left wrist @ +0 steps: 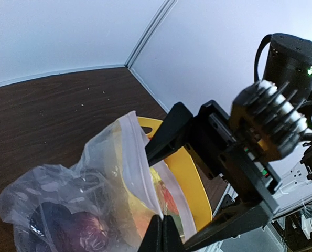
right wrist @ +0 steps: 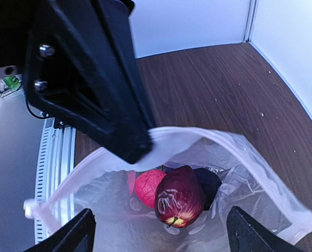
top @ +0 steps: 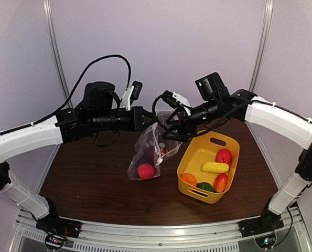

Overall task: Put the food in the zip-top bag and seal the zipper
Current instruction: Place the fake vegetable in the zipper food storage bag, then pick up the fake fruit from the bin.

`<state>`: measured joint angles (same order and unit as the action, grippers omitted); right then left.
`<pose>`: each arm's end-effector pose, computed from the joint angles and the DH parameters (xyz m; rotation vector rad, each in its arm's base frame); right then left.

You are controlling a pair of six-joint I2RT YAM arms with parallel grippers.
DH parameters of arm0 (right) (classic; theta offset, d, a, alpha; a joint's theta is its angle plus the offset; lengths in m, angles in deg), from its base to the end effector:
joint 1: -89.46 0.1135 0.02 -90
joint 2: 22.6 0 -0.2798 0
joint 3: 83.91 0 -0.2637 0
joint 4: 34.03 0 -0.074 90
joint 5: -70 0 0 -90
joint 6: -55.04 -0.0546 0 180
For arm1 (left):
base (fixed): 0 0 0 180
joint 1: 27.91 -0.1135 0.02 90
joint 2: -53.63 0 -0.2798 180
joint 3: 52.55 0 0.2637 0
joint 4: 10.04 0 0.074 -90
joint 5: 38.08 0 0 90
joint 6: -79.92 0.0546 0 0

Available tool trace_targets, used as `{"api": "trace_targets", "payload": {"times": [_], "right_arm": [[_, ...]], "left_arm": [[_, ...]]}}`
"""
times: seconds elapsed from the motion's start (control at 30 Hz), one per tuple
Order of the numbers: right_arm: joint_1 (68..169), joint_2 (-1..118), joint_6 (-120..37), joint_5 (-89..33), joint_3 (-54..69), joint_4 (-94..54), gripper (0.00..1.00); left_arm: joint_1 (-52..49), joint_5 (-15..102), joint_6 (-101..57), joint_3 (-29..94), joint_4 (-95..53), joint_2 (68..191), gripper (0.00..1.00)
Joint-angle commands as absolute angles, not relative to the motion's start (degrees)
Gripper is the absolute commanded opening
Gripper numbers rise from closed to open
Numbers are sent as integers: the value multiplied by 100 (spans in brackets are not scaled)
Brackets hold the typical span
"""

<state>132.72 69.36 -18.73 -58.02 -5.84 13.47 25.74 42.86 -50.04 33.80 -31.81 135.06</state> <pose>0.2552 0.2863 0.3675 -1.4219 1.7322 0.9946 0.2085 -0.2978 0.3757 0.3664 2.0343 -1.2281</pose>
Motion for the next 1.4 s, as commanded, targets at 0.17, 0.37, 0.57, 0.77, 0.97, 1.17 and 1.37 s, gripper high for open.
{"api": "trace_targets", "payload": {"times": [0.17, 0.37, 0.57, 0.77, 0.97, 1.17, 1.37], "right_arm": [[13096, 6079, -1643, -6130, -639, 1640, 88], [11904, 5207, -1524, -5616, 565, 1332, 87], [11443, 5491, -762, -4747, 1186, 2341, 83], [11442, 5945, -78, -3966, 1347, 2977, 78], [11442, 6407, 470, -3425, 1372, 3325, 74], [11454, 6900, 679, -3087, 1333, 3387, 73], [11498, 7278, 835, -3104, 1359, 3352, 71]], "left_arm": [[2606, 5525, -4321, 3438, -3642, 13019, 0], [2606, 6768, -4344, 2131, -2860, 11558, 0], [2606, 5633, -4259, 2220, -3355, 12136, 0], [2623, 4973, -4263, 2622, -3600, 12780, 0], [2622, 5021, -4285, 2627, -3500, 12776, 0], [2623, 4965, -4336, 2541, -3498, 12756, 0], [2623, 4990, -4356, 2486, -3498, 12691, 0]]}}
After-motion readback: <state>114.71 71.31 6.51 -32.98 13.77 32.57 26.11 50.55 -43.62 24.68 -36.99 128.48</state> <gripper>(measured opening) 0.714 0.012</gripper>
